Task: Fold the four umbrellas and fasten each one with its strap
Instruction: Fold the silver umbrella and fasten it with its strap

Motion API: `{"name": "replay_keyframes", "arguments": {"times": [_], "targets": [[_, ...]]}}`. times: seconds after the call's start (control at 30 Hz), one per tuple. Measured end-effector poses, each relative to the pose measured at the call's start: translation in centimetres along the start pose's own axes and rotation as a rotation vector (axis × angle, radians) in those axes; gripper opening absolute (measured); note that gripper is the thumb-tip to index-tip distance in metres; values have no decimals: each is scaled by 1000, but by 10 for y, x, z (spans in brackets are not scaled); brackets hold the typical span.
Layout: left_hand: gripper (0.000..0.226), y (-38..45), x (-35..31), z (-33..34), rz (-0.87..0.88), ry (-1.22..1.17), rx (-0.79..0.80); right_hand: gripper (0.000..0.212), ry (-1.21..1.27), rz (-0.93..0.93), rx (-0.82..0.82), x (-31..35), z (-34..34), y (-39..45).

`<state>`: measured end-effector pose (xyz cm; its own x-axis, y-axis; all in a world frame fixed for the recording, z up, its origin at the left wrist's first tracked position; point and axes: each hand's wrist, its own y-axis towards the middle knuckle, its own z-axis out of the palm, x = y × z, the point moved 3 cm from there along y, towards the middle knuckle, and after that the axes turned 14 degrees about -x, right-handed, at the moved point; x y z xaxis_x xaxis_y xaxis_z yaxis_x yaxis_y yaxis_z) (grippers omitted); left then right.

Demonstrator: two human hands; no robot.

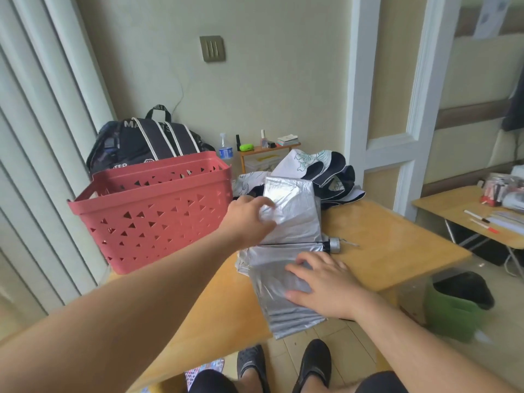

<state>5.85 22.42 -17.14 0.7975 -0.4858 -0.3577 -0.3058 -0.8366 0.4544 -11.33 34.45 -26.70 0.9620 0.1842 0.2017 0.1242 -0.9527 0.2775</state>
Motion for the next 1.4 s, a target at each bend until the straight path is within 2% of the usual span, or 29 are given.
{"name": "replay_keyframes", "arguments": {"times": [0.1,0.17,0.3,0.37,0.43,0.5,0.57,0.6,0.67,0.8,0.9,1.0,1.1,1.23,1.33,1.4], "targets": [[95,23,-11,7,-298,-305,91,66,145,28,-29,-10,-3,0],[106,30,-16,10,-361,-485,86,64,257,68,-68,-17,-7,0],[89,31,-19,11,-341,-634,-161,72,203,31,-87,-16,-6,-1],[77,28,-20,9,-337,-708,-232,81,205,39,-68,-13,-5,-1],[59,25,-19,5,-295,-730,-275,88,384,111,-94,-15,-7,-2],[41,21,-20,-2,-252,-719,-304,72,706,259,-173,-19,-11,-3],[29,16,-21,-8,-226,-727,-320,33,959,427,-261,-23,-17,-3],[28,13,-22,-11,-219,-738,-317,19,997,479,-317,-26,-21,-2],[31,5,-22,-17,-206,-761,-293,14,954,539,-426,-32,-32,3],[32,-14,-24,-26,-189,-748,-250,29,857,488,-666,-29,-75,31],[29,-30,-20,-27,-190,-760,-230,44,755,404,-641,-21,-96,52],[40,-46,-14,-27,-170,-711,-194,67,590,408,-534,-19,-96,56],[54,-58,-11,-27,-137,-686,-174,56,593,411,-498,-19,-92,52],[56,-65,-16,-29,-109,-677,-162,34,601,381,-580,-16,-89,43],[60,-67,-17,-33,-72,-593,-169,29,562,345,-627,-12,-93,33],[54,-67,-15,-36,-39,-529,-163,27,497,309,-622,-10,-93,24]]}}
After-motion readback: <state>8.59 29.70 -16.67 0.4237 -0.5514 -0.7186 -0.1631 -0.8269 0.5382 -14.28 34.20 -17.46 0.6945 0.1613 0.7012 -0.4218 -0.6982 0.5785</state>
